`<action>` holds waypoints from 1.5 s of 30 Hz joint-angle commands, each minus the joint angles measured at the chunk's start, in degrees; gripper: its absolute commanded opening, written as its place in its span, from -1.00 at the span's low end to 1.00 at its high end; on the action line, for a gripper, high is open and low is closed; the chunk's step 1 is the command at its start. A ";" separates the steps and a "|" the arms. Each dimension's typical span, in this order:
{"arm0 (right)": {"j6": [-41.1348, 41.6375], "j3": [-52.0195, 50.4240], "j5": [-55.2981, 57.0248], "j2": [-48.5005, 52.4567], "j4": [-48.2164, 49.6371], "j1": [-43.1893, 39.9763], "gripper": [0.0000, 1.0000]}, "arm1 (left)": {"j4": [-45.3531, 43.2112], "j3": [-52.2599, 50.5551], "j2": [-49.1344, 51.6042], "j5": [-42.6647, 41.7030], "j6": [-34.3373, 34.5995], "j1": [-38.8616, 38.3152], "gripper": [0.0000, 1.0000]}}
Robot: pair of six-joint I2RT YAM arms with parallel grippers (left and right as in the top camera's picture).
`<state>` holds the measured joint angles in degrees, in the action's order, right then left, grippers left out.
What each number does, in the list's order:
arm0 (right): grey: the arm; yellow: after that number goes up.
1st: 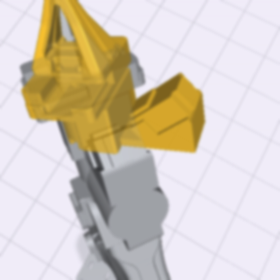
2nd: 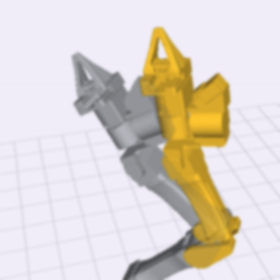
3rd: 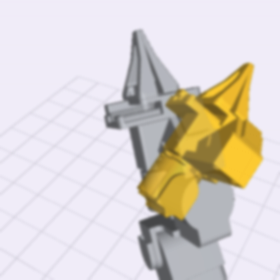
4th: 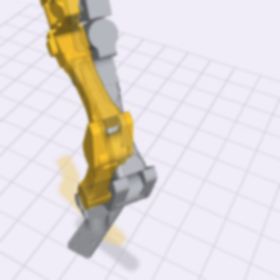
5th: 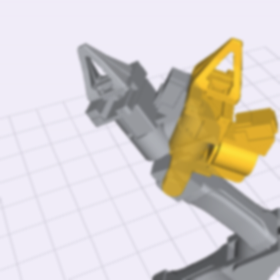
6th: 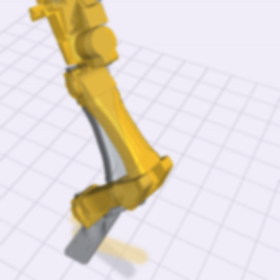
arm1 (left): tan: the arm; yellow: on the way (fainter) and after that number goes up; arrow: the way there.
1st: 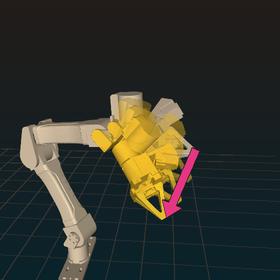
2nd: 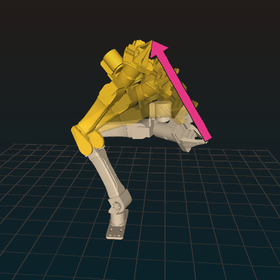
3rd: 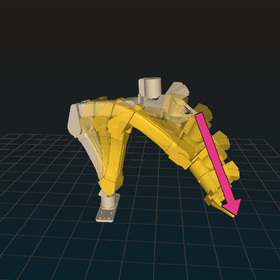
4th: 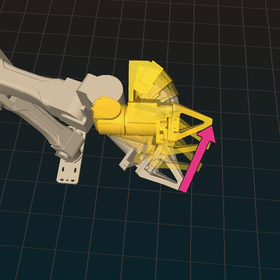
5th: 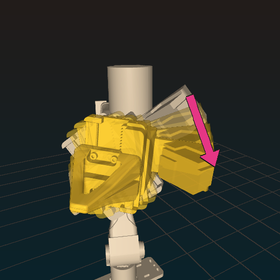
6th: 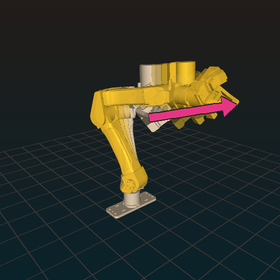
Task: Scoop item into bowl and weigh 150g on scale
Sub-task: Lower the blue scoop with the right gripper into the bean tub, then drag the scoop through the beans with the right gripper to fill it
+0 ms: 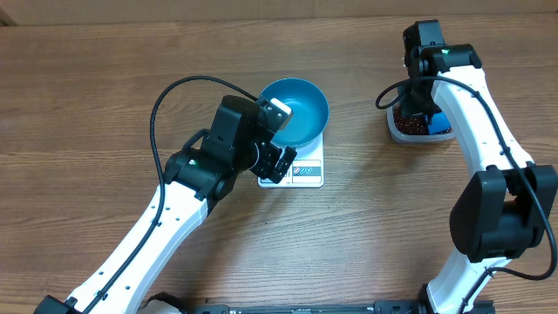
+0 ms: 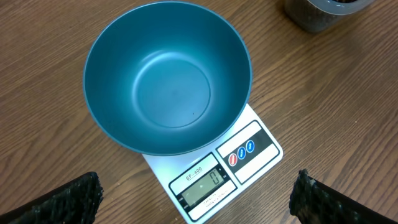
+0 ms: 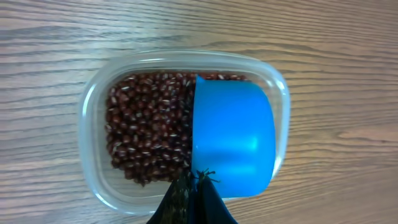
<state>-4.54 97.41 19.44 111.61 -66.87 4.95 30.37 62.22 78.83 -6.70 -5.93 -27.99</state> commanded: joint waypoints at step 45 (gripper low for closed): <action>0.11 -5.64 -36.79 0.68 3.39 -10.03 -0.93 | -0.20 -0.13 -0.09 -0.39 0.81 0.22 0.99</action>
<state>-4.51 92.58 -6.55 111.70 -64.12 -3.14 30.37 62.22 78.83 -6.70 -5.96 -27.99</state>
